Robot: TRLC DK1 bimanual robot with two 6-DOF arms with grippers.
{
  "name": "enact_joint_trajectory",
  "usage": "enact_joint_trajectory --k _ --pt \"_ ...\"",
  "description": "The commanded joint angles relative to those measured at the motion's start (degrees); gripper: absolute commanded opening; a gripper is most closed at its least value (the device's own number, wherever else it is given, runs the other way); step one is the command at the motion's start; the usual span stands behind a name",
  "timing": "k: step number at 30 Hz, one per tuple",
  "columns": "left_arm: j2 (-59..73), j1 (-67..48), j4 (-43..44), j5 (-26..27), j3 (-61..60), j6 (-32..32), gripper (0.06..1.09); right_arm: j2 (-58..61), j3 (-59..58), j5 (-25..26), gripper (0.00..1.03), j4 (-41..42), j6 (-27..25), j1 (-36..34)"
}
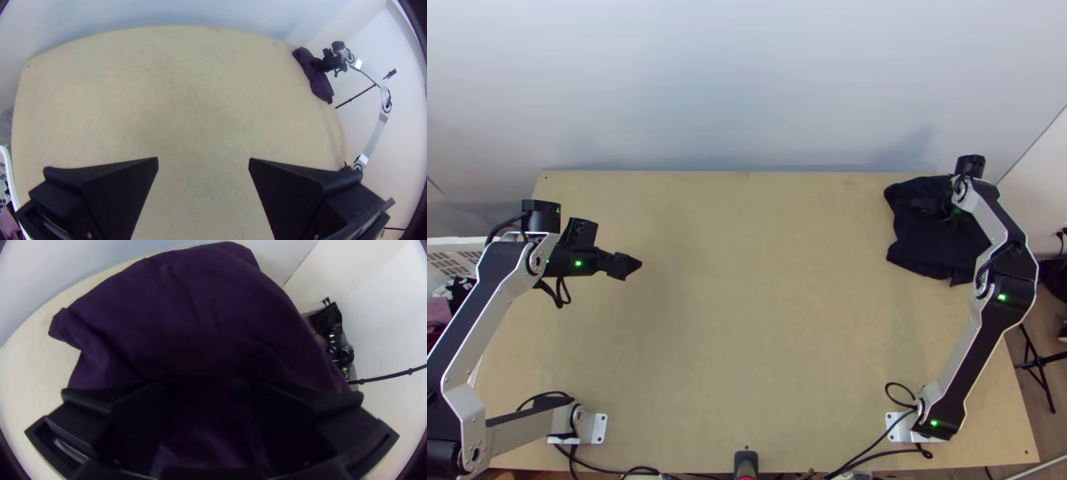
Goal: Fold the t-shirt
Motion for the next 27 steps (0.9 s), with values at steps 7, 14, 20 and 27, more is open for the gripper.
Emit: enact_joint_trajectory --k 7,14,20,27 --pt "-0.8 -0.2 0.0 0.0 -0.1 -0.3 1.05 -9.3 -1.7 -11.5 0.99 -7.1 -1.2 1.3" --pt "-1.5 -0.2 0.1 0.0 0.1 -0.5 1.05 -18.2 -4.4 -11.5 0.99 -7.6 -3.7 1.6" --pt "-5.2 -3.8 1.4 -7.7 -1.2 -1.3 1.05 -34.7 -15.2 -11.5 0.95 -8.1 -4.2 2.4" --pt "-13.2 -6.2 8.3 -18.1 -6.4 -2.1 1.05 -61.8 -40.8 0.7 0.92 4.5 -3.2 9.2"
